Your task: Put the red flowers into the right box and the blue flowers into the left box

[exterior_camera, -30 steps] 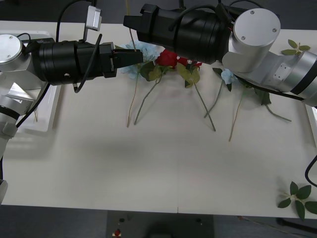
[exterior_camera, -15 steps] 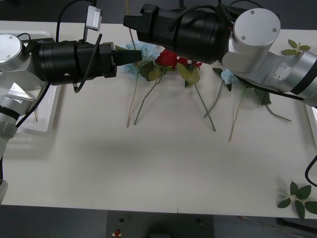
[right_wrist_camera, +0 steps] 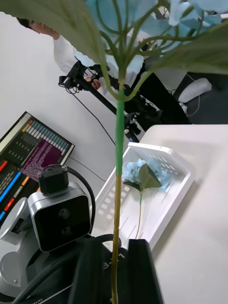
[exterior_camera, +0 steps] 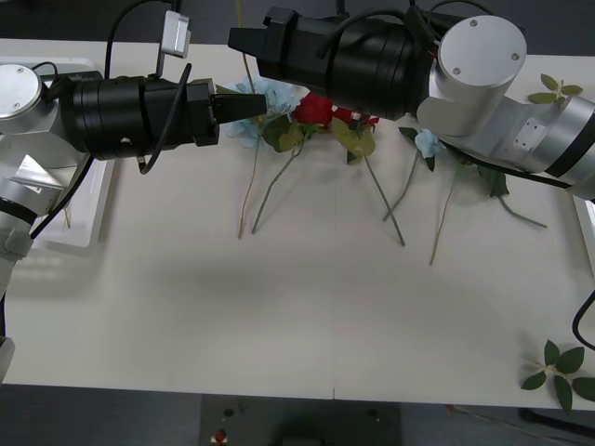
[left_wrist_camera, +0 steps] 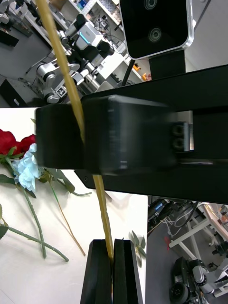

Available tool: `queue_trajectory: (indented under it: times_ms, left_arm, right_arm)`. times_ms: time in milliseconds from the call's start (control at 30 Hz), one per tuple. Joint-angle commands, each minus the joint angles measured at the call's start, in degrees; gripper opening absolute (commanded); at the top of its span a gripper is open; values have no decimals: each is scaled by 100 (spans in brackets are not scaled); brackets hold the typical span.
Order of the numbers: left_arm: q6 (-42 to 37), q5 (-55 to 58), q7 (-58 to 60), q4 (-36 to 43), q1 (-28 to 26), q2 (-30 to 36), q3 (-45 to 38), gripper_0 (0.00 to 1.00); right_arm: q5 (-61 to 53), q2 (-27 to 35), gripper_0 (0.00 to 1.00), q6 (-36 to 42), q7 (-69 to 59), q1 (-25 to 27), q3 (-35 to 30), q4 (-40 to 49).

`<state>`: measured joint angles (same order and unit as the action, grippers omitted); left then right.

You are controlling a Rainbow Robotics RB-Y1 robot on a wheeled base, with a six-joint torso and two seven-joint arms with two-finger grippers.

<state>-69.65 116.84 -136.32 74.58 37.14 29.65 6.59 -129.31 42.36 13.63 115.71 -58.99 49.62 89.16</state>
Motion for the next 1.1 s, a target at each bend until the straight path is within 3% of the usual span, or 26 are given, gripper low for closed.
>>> queue_trajectory:
  times_ms: [33,800,1100]
  left_arm:
    - [48,76,-219,162,-5,76,9,0]
    - [48,234,-299,162,-14,85,0,0]
    - [48,384,-334,162,-14,322,0,0]
  right_arm:
    - [-59,-105,100,-35,-207,-315,-111,180]
    - [-76,62,100,8,-233,-289,-146,198]
    - [-780,1179,100,1845,-330,-280,-946,198]
